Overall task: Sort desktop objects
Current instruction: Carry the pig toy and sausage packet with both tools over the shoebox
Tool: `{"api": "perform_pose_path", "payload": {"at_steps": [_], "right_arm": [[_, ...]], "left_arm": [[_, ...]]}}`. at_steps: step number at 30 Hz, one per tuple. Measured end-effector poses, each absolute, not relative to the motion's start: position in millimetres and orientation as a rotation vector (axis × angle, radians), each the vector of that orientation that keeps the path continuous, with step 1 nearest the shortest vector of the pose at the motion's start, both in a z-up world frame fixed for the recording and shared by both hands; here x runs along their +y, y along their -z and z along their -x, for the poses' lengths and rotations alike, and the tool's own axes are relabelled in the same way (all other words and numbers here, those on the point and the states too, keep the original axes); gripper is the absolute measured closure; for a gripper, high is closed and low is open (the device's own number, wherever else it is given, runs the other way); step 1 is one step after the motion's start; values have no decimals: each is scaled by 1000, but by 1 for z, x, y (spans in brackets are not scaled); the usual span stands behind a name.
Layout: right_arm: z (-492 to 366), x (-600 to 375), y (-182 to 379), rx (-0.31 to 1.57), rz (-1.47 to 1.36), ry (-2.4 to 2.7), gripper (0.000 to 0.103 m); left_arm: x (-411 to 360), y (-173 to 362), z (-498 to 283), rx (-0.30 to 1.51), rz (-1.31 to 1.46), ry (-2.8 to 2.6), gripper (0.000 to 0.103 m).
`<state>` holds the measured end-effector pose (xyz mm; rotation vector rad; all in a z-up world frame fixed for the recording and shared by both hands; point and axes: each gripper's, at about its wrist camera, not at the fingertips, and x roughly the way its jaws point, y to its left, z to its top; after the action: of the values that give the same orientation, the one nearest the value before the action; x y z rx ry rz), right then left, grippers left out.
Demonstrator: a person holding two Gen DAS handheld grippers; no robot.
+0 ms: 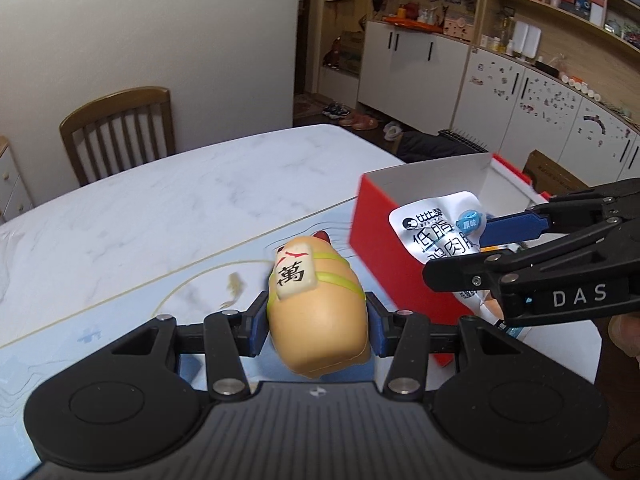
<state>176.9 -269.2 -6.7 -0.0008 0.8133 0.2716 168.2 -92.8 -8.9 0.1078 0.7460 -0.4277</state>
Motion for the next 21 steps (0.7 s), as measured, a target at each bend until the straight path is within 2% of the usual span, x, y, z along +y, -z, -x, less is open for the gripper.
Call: {"api": "perform_pose_path", "payload": {"at_steps": [21], "right_arm": [[-170,-412,4,778,-25,-177,43]], "left_arm": [[-238,-2,-180,706,-181,499,56]]}}
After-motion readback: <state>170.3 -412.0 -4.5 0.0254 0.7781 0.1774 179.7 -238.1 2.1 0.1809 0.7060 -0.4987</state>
